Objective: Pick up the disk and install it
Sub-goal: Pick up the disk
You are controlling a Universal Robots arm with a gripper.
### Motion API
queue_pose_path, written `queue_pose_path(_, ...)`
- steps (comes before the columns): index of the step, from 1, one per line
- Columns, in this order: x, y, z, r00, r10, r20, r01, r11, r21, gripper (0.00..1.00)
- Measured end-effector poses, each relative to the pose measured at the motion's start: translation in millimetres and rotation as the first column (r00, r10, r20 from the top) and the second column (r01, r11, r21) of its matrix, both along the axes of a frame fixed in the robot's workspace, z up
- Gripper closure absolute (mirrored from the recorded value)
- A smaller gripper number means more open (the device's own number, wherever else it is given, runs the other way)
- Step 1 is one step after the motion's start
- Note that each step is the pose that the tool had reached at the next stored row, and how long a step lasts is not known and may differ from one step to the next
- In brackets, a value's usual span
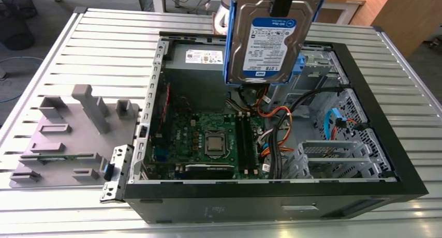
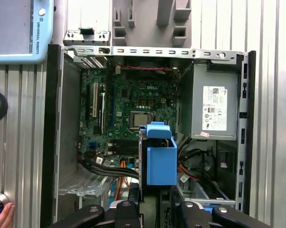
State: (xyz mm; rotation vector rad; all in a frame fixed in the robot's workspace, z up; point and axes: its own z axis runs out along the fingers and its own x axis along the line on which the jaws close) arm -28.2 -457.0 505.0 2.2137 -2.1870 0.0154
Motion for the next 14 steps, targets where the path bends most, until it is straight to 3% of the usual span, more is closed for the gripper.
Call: queue_pose_path(14, 0.0, -3.8, 0.0, 1.0, 0.0, 0.0, 0.0, 1.0, -0.0012, 0.65)
